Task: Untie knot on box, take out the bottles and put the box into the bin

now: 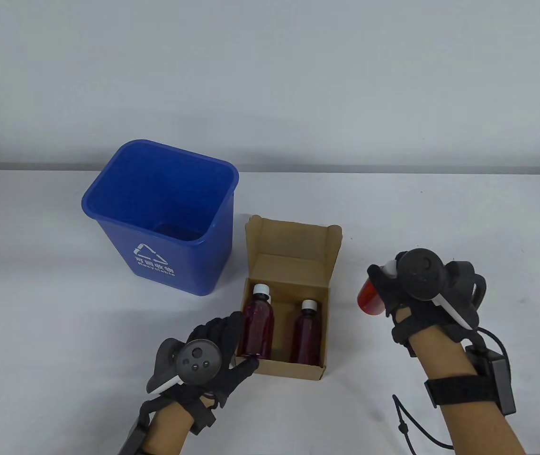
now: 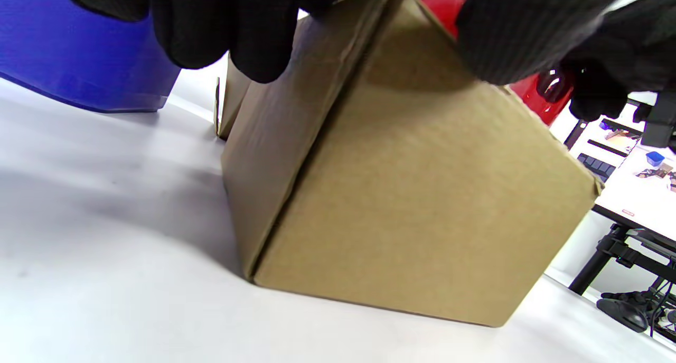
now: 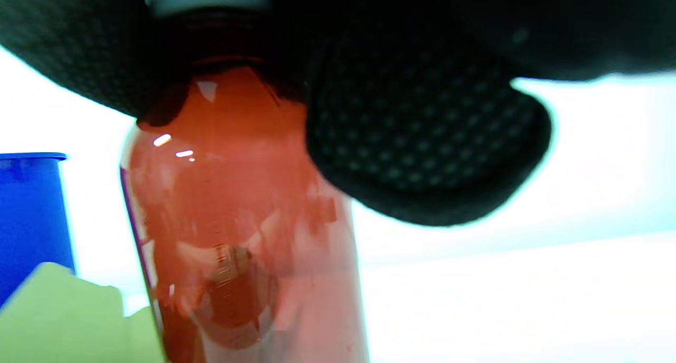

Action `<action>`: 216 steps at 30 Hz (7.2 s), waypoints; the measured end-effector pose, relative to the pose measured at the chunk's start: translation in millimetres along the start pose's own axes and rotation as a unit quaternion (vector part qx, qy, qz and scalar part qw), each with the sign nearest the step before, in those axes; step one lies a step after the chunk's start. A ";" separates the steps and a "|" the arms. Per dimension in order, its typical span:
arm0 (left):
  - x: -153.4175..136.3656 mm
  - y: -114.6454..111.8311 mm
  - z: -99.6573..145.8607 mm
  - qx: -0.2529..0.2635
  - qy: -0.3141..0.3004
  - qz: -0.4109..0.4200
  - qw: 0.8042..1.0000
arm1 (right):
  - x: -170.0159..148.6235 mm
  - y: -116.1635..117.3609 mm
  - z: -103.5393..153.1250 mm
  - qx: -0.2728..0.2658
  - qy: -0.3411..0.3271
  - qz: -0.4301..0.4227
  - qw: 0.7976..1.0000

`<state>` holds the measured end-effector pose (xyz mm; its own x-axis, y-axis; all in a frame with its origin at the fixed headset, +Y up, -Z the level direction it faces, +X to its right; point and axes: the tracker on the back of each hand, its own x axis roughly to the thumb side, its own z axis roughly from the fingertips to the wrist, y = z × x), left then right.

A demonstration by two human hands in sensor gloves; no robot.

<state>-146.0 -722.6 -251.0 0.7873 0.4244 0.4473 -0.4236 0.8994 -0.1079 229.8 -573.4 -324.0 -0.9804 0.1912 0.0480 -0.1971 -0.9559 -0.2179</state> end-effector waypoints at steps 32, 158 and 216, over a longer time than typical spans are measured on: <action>10.6 -2.8 -2.3 0.010 0.033 -0.031 0.999 | -192.8 70.6 -28.7 0.055 0.202 -0.042 0.977; 3.2 0.4 -3.9 -0.001 0.015 -0.008 1.000 | 142.3 150.4 13.9 0.399 -0.117 -0.336 0.845; -2.8 0.1 -4.5 -0.016 0.032 0.024 0.999 | -113.7 178.8 -17.2 0.073 0.229 -0.297 0.924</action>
<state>-146.2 -723.2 -256.3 0.7933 0.4724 0.3841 -0.4482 0.8801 -0.1567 306.0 -762.2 -385.2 -0.6051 0.7345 -0.3072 -0.7315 -0.6652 -0.1496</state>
